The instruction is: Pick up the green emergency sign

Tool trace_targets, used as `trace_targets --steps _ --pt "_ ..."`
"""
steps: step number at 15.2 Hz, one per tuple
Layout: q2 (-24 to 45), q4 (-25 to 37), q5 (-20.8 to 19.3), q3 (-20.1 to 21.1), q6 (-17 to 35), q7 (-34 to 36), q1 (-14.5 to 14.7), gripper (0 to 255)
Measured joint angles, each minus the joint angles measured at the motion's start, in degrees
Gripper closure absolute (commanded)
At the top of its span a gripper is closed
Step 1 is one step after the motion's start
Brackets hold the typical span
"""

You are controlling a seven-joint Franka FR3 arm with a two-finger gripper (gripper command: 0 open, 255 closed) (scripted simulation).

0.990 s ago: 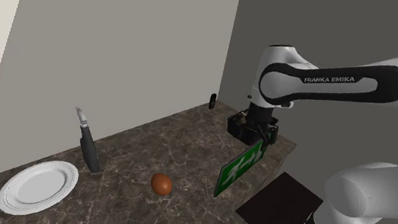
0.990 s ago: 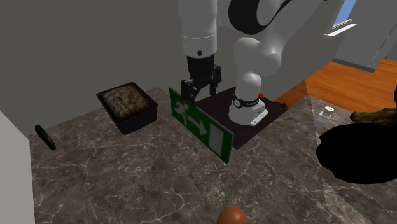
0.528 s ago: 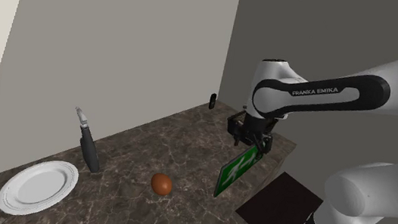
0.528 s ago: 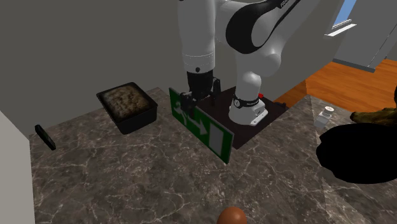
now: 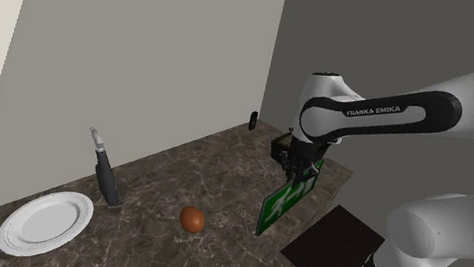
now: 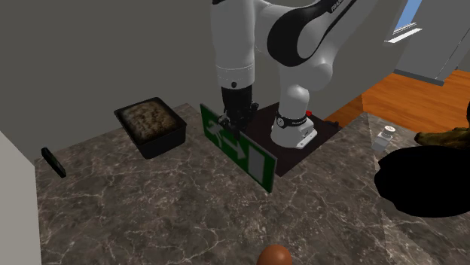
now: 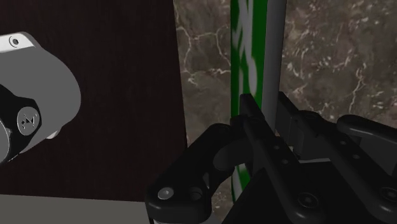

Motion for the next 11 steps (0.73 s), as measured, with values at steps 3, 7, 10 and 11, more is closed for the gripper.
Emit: trace_targets --steps 3,7,10,11 --pt "0.0 0.0 0.0 0.0 0.0 0.0 0.0 255" --pt "-0.8 0.9 -0.4 -0.6 -1.9 0.0 -0.1 255" --pt "-2.0 2.3 -0.9 -1.3 -4.4 0.2 0.0 255" --pt "-2.4 2.9 -1.2 -1.7 -5.4 0.2 -0.1 255"
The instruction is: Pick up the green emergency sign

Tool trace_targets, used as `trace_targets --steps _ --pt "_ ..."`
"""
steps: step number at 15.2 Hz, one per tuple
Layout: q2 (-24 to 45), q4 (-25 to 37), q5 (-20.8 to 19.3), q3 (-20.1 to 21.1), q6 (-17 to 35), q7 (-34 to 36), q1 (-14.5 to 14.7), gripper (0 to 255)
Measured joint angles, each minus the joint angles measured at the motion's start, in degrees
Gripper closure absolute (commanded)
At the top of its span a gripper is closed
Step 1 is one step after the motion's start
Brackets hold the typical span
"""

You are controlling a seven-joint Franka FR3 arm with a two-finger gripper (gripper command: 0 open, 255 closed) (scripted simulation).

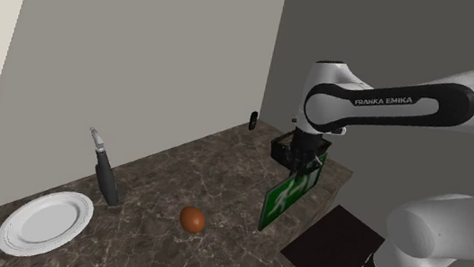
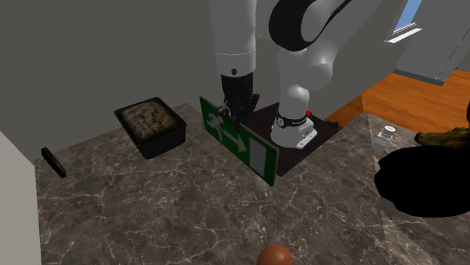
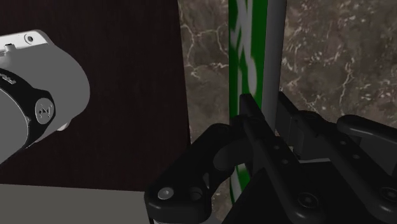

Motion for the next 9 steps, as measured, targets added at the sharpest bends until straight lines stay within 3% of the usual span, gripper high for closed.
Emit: trace_targets --steps 9 --pt "-2.1 5.4 -1.8 -2.3 -7.4 0.4 -0.4 255"
